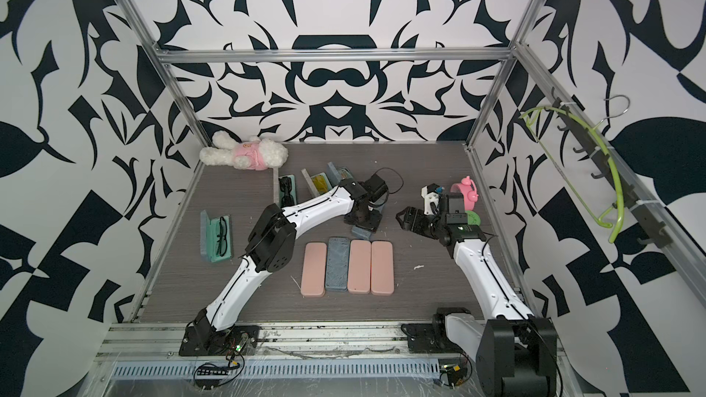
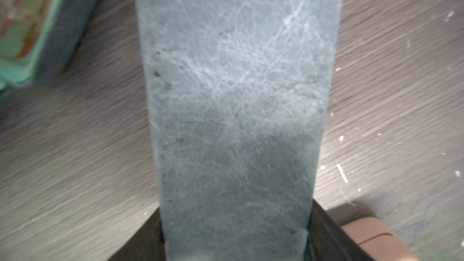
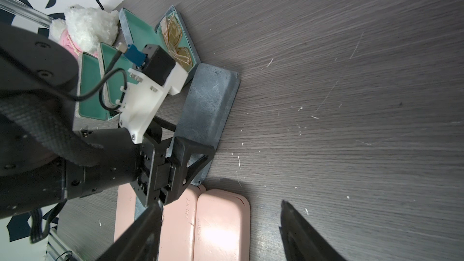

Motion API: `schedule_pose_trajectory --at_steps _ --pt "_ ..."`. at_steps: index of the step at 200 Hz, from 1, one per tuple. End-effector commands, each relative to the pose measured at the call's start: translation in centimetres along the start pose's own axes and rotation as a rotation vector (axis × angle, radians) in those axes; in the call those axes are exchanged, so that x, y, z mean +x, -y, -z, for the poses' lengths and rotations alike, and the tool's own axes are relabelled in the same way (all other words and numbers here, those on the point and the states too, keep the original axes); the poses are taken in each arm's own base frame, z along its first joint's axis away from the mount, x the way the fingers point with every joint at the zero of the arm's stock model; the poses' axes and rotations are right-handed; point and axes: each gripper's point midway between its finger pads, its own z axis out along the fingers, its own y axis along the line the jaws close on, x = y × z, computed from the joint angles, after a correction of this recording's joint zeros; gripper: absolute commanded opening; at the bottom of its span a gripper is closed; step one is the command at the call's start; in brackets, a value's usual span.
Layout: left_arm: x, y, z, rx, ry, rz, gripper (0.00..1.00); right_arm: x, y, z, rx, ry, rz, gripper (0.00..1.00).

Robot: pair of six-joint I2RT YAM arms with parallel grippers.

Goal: Close the glasses case
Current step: Pick up the glasses case at the center of the board, then place the glasses case at the center of the board.

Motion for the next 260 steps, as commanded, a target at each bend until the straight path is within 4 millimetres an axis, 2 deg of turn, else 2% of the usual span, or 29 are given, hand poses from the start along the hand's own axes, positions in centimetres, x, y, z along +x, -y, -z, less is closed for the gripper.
schedule_pose_trajectory --at_steps 1,44,67,93,136,189,195,211,231,249,260 --pt "-1.1 -0.1 4.3 0.007 0.073 -0.001 0.65 -0.2 -0.5 0.2 -0.020 0.000 0.003 0.76" --pt "-1.1 -0.8 9.1 0.015 0.148 0.031 0.65 -0.1 -0.6 0.3 -0.021 0.001 0.004 0.75" --pt "-0.1 -1.7 11.8 0.017 0.176 0.058 0.65 -0.1 -0.7 0.3 -0.030 0.000 -0.006 0.75" --pt "2.3 -3.6 14.2 0.020 0.187 0.117 0.66 0.2 -1.1 -0.2 -0.067 -0.017 -0.033 0.75" --pt "8.6 -7.7 16.9 0.013 0.190 0.231 0.67 1.0 -3.1 -1.0 -0.108 -0.040 0.007 0.76" --pt "16.9 -12.0 18.2 -0.011 0.176 0.374 0.67 3.7 -8.0 -4.0 -0.113 -0.133 0.143 0.77" --pt "17.8 -12.5 18.8 -0.010 0.192 0.389 0.67 4.0 -8.6 -4.4 -0.121 -0.139 0.148 0.77" --pt "20.4 -13.7 18.4 -0.030 0.174 0.430 0.66 4.7 -10.3 -5.2 -0.126 -0.155 0.180 0.77" --pt "23.3 -14.3 17.0 -0.011 0.140 0.478 0.66 5.8 -11.8 -6.2 -0.111 -0.180 0.224 0.77" --pt "25.2 -15.0 16.2 -0.025 0.119 0.508 0.66 6.3 -12.6 -7.0 -0.105 -0.198 0.238 0.77" --pt "25.6 -15.0 15.8 -0.013 0.121 0.520 0.65 6.4 -13.0 -7.3 -0.108 -0.204 0.242 0.77"
